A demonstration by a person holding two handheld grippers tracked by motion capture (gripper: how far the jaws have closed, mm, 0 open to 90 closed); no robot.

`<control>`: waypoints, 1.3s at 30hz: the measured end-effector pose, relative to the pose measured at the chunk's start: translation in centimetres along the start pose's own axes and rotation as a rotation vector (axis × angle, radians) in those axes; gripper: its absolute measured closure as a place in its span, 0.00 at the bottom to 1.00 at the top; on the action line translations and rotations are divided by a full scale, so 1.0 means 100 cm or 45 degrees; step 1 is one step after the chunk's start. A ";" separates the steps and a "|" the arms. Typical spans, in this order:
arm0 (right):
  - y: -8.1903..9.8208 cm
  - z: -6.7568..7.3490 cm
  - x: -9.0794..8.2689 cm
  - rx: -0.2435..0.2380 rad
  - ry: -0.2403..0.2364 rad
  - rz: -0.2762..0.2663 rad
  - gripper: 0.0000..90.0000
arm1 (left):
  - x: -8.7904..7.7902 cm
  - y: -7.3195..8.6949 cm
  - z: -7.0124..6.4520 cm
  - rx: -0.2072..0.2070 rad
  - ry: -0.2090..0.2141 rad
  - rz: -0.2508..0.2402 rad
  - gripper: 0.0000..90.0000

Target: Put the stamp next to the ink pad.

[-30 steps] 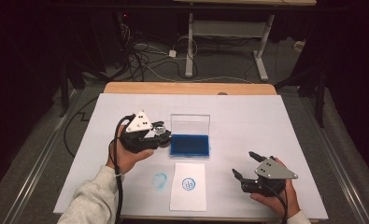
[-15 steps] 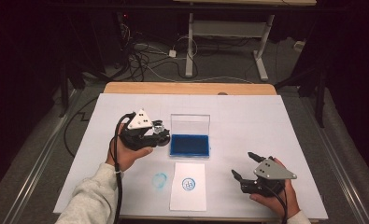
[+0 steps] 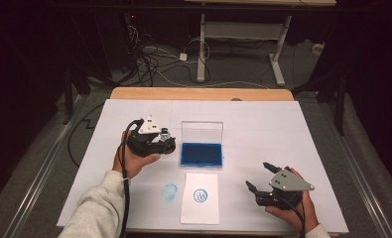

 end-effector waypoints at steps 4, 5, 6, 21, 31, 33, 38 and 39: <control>0.000 0.000 0.000 0.000 -0.001 0.000 0.23 | 0.006 0.001 0.002 -0.004 0.000 0.011 0.60; 0.000 0.000 0.000 0.000 0.000 0.000 0.23 | 0.008 0.002 0.002 -0.003 -0.007 0.019 0.60; 0.000 0.000 0.000 -0.001 0.000 0.001 0.23 | 0.010 0.002 0.003 0.002 -0.018 0.024 0.60; 0.002 0.001 0.001 -0.001 -0.014 0.010 0.24 | 0.031 0.019 0.013 -0.022 -0.044 0.111 0.60; 0.002 0.002 0.001 -0.004 -0.016 0.013 0.24 | 0.039 0.029 0.011 -0.027 -0.046 0.139 0.60; 0.002 0.002 0.002 -0.007 -0.019 0.013 0.24 | 0.039 0.032 0.011 -0.024 -0.047 0.146 0.60; 0.003 0.003 0.002 -0.006 -0.022 0.017 0.24 | 0.041 0.034 0.010 -0.030 -0.039 0.146 0.60; 0.003 0.003 0.002 -0.009 -0.021 0.018 0.24 | 0.042 0.035 0.010 -0.028 -0.039 0.146 0.60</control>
Point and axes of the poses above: each handheld gripper's, and its own axes: x roughly forward along the jaws, y roughly out of its underside, z roughly to its left, the point moved 10 cm from there along x, roughly forward along the jaws, and after that the axes turned 3 degrees about -x, right-handed, at the moved point
